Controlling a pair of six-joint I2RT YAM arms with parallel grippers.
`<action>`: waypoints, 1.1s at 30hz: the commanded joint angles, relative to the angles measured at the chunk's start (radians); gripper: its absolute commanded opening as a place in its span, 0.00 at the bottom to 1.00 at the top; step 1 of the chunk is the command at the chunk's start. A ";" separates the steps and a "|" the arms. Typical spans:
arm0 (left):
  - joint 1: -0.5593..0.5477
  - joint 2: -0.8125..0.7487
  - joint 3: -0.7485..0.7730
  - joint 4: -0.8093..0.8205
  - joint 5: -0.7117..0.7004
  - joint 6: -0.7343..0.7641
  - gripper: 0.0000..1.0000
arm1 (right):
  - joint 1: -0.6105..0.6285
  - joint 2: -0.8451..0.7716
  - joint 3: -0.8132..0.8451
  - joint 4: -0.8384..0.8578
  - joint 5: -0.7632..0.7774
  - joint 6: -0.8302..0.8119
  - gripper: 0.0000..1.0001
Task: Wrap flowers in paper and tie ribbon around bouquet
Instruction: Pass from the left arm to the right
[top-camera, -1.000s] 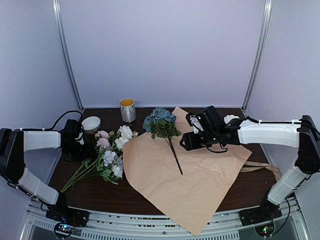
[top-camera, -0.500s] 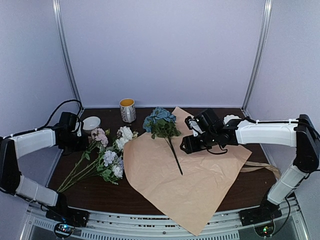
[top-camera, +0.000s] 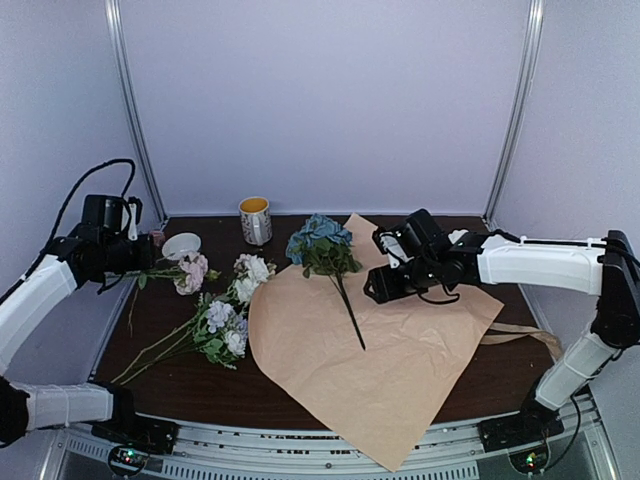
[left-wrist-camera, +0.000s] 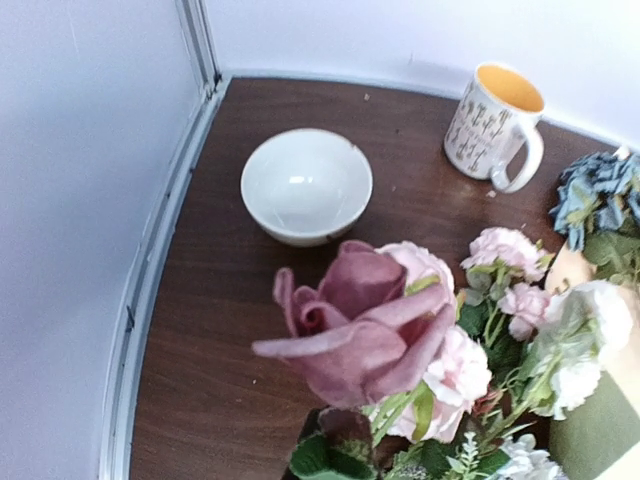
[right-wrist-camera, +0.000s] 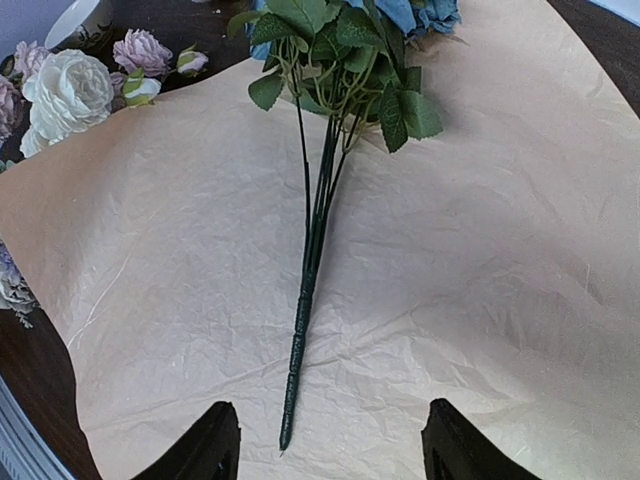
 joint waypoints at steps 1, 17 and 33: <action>-0.020 -0.109 0.081 0.008 -0.034 0.024 0.00 | -0.005 -0.080 0.035 -0.024 0.049 -0.023 0.64; -0.353 -0.046 0.293 0.207 0.133 -0.051 0.00 | 0.049 -0.312 -0.043 0.377 -0.415 -0.084 0.63; -0.568 0.417 0.582 0.447 0.243 -0.066 0.00 | 0.036 -0.384 -0.012 0.471 -0.358 0.031 0.64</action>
